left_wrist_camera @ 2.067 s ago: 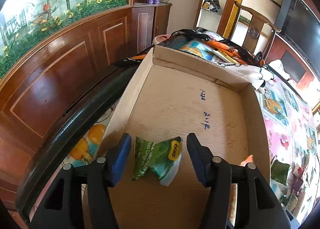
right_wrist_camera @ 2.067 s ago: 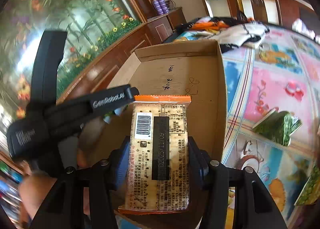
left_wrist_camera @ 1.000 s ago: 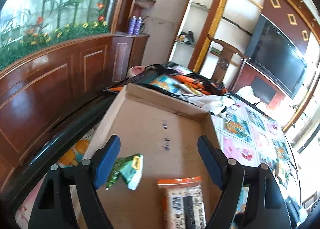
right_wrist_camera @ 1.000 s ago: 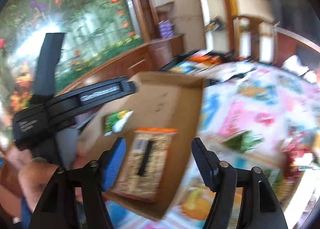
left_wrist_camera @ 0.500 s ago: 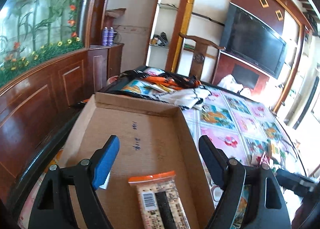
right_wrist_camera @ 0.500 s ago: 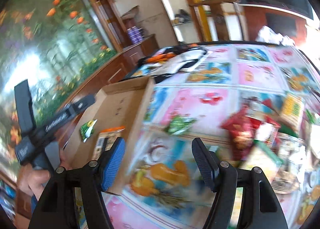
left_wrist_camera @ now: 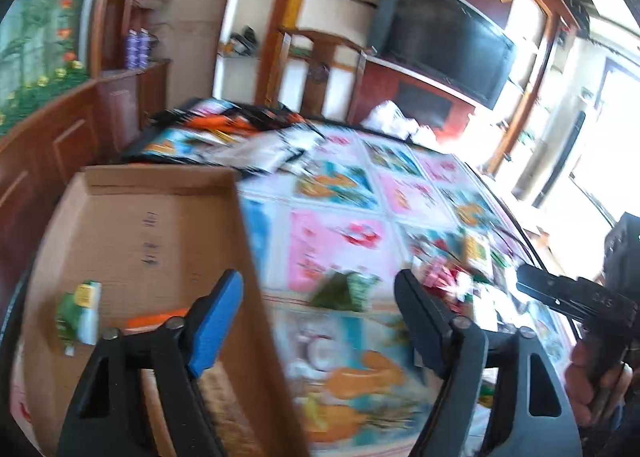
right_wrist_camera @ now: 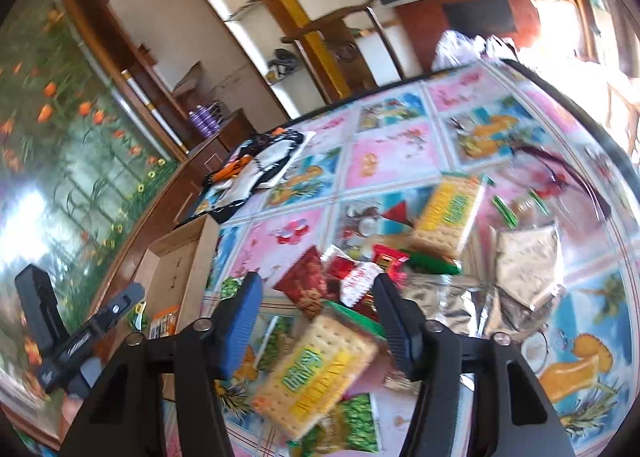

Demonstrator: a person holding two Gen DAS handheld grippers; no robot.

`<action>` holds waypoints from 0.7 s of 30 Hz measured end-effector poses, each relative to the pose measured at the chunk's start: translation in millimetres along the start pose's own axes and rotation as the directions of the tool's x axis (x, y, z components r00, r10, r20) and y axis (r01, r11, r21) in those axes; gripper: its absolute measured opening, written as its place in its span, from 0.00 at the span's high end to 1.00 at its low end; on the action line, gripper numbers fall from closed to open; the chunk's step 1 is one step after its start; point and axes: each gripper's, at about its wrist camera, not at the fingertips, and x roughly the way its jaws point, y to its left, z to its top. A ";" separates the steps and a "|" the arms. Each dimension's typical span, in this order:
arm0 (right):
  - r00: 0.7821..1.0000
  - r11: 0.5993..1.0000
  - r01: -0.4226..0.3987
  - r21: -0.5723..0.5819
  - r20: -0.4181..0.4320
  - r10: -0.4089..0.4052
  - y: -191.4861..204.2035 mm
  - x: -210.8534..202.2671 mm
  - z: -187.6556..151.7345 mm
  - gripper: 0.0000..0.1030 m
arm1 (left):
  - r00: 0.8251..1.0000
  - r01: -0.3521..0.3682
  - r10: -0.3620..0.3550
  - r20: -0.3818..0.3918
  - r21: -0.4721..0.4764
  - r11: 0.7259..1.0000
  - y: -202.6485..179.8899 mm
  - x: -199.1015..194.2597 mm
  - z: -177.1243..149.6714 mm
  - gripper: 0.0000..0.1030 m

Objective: Organize snacks
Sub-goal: 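Grasp another green snack bag with the left tool while the right approaches the silver bag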

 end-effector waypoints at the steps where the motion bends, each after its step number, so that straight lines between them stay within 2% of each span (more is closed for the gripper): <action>1: 1.000 1.000 -0.005 0.016 -0.006 0.005 -3.8 -0.5 0.9 0.44 | 1.000 0.004 -0.004 -0.015 0.004 1.000 -5.0 4.8 0.8 0.30; 3: 1.000 0.999 0.000 0.038 -0.001 0.000 -10.5 -3.3 2.7 0.44 | 0.995 -0.014 0.017 -0.094 0.028 0.999 -19.6 26.5 1.7 0.37; 4: 1.000 0.999 -0.003 0.051 0.004 0.003 -13.9 -6.1 4.1 0.43 | 0.992 -0.029 0.034 -0.123 0.043 0.999 -25.4 36.1 1.5 0.49; 5: 1.000 0.998 -0.012 0.062 0.007 0.011 -17.6 -8.4 5.4 0.43 | 0.987 -0.044 0.052 -0.151 0.055 0.997 -29.6 45.8 0.9 0.54; 8: 0.999 0.995 -0.025 0.095 0.028 0.023 -29.2 -18.2 9.5 0.43 | 0.961 -0.128 0.139 -0.238 0.060 0.990 -32.0 77.0 -0.2 0.54; 11: 0.999 0.991 -0.028 0.130 0.047 0.022 -41.3 -27.2 13.3 0.43 | 0.944 -0.161 0.166 -0.284 0.041 0.986 -31.7 97.3 -0.2 0.54; 15: 0.999 0.986 -0.015 0.166 0.046 0.008 -55.5 -34.1 17.8 0.43 | 0.926 -0.186 0.192 -0.326 0.049 0.981 -42.9 117.6 -6.4 0.57; 18: 1.000 0.984 0.027 0.177 0.006 -0.029 -64.4 -31.4 17.3 0.43 | 0.926 -0.216 0.239 -0.291 0.109 0.970 -54.5 121.9 -10.0 0.68; 21: 0.997 0.982 0.053 0.179 -0.069 -0.041 -70.5 -19.4 13.0 0.44 | 0.940 -0.191 0.212 -0.268 0.102 0.976 -53.9 117.9 -10.4 0.73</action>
